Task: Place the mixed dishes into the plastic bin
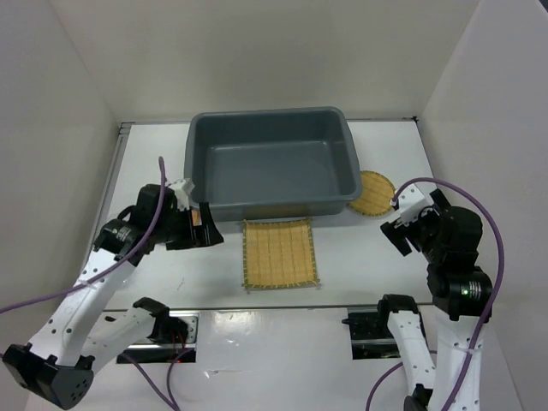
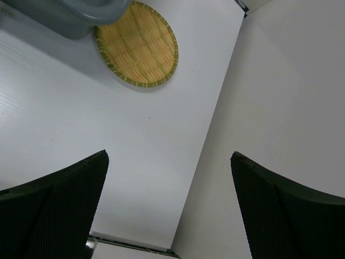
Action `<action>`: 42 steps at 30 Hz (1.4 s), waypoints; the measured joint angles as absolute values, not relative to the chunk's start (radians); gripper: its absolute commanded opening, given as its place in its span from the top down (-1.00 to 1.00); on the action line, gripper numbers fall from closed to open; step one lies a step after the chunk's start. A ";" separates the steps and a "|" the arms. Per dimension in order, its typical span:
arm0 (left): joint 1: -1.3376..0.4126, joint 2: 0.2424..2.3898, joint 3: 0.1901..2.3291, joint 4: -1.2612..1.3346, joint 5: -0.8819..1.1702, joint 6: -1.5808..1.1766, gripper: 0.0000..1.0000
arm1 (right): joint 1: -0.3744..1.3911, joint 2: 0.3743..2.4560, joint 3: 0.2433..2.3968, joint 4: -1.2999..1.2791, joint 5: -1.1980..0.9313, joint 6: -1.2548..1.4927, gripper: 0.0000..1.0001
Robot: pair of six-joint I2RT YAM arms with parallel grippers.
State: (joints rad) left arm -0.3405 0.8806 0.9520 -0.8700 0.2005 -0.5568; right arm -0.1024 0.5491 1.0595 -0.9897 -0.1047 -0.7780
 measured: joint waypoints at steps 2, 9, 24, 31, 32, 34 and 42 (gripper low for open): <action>-0.424 0.882 0.949 -0.814 0.203 -0.620 -1.00 | -0.102 0.544 1.060 -0.986 -0.129 -0.763 -0.97; -0.777 1.112 0.965 -0.625 0.045 -0.800 -1.00 | -0.074 0.726 1.143 -1.001 -0.228 -0.625 -0.97; -0.812 1.179 0.697 -0.395 0.001 -1.084 -1.00 | 0.027 1.209 1.252 -1.098 -0.502 -0.503 -0.97; -0.807 1.157 0.491 -0.271 0.033 -1.189 -1.00 | 0.074 1.406 1.253 -1.112 -0.589 -0.542 -0.97; -0.805 1.127 0.472 -0.265 0.032 -1.205 -1.00 | 0.080 1.410 1.253 -1.113 -0.600 -0.545 -0.92; -0.787 1.063 0.452 -0.263 0.022 -1.214 -1.00 | 0.086 1.413 1.253 -1.114 -0.615 -0.547 -0.80; -0.629 0.880 0.439 -0.255 -0.007 -1.234 -1.00 | 0.109 1.431 1.253 -1.100 -0.590 -0.491 0.62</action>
